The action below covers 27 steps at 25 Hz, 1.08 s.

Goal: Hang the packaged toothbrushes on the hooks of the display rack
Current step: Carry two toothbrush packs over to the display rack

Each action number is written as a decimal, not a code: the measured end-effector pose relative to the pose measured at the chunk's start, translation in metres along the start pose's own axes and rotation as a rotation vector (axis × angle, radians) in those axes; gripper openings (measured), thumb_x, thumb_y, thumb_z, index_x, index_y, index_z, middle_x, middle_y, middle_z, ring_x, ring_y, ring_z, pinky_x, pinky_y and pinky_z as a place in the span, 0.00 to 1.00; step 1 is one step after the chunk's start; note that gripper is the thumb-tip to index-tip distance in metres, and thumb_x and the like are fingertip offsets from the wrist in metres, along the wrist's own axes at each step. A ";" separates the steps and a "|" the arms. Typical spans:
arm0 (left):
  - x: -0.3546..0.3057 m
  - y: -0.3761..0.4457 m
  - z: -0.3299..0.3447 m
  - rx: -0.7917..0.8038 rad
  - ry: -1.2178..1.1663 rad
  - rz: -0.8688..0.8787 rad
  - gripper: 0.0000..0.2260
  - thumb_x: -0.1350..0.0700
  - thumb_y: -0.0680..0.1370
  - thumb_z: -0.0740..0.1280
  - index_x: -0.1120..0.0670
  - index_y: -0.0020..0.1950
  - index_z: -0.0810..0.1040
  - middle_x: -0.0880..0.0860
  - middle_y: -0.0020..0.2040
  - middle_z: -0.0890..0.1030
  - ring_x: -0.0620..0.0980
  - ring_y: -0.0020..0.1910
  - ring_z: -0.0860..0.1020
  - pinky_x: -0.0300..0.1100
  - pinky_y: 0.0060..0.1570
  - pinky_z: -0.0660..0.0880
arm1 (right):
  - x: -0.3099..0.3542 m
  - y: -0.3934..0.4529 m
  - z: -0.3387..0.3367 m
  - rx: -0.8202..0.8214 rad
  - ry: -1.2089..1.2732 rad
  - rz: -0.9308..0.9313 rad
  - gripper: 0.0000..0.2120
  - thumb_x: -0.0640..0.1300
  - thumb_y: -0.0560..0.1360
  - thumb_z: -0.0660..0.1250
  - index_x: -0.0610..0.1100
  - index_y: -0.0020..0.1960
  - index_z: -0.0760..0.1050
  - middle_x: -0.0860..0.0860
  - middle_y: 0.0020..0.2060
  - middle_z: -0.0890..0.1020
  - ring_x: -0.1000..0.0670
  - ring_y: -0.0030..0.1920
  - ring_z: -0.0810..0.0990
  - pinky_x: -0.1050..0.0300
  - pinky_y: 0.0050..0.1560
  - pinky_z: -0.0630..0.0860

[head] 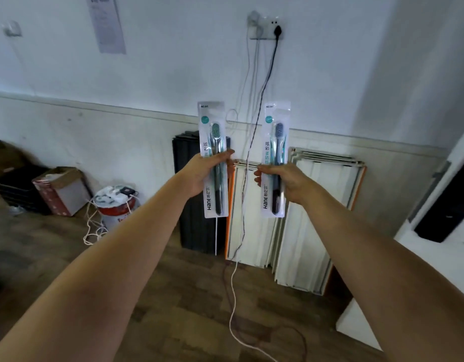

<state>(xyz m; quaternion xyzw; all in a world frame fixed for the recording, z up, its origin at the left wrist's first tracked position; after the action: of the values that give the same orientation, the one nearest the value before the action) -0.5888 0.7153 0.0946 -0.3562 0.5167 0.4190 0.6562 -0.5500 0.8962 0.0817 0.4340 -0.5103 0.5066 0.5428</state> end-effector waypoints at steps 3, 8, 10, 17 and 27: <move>-0.010 0.024 -0.005 -0.062 -0.020 0.045 0.06 0.57 0.73 0.70 0.57 0.48 0.78 0.50 0.34 0.82 0.47 0.34 0.81 0.42 0.40 0.78 | 0.011 0.034 0.002 0.073 0.033 -0.010 0.04 0.34 0.73 0.67 0.39 0.40 0.77 0.50 0.28 0.83 0.51 0.30 0.81 0.59 0.39 0.80; -0.009 0.047 -0.032 -0.203 -0.018 0.067 0.01 0.59 0.75 0.68 0.56 0.45 0.77 0.49 0.30 0.81 0.46 0.30 0.80 0.39 0.35 0.79 | -0.005 0.088 0.033 0.216 0.071 0.011 0.02 0.33 0.73 0.66 0.37 0.43 0.77 0.48 0.28 0.83 0.52 0.29 0.81 0.60 0.34 0.79; -0.007 0.053 -0.050 -0.272 -0.015 0.056 0.01 0.59 0.75 0.68 0.56 0.44 0.77 0.49 0.30 0.81 0.45 0.29 0.80 0.38 0.33 0.79 | -0.016 0.106 0.049 0.241 0.091 0.033 0.03 0.32 0.73 0.66 0.37 0.41 0.77 0.48 0.28 0.83 0.52 0.28 0.82 0.61 0.35 0.80; 0.000 0.084 -0.128 -0.422 0.042 0.030 0.02 0.59 0.75 0.69 0.56 0.44 0.77 0.49 0.29 0.82 0.44 0.27 0.80 0.37 0.33 0.80 | -0.039 0.172 0.114 0.348 0.076 0.098 0.02 0.32 0.73 0.66 0.37 0.43 0.77 0.48 0.28 0.83 0.52 0.29 0.82 0.61 0.33 0.80; -0.039 0.127 -0.273 -0.561 -0.028 0.089 0.07 0.56 0.74 0.70 0.55 0.51 0.79 0.48 0.33 0.82 0.47 0.35 0.80 0.41 0.40 0.78 | -0.028 0.272 0.241 0.457 0.121 0.079 0.03 0.33 0.72 0.68 0.39 0.41 0.77 0.49 0.29 0.83 0.52 0.30 0.81 0.58 0.39 0.81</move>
<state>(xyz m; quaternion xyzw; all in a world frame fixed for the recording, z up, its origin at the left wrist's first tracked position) -0.8139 0.5123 0.0706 -0.4949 0.3867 0.5789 0.5200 -0.8466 0.6845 0.0657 0.4943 -0.3654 0.6547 0.4398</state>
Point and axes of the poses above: each hand's wrist, its own y-axis towards the middle knuckle, its own z-axis out of the palm, x = y × z, the point moved 6 cm from there along y, towards the middle knuckle
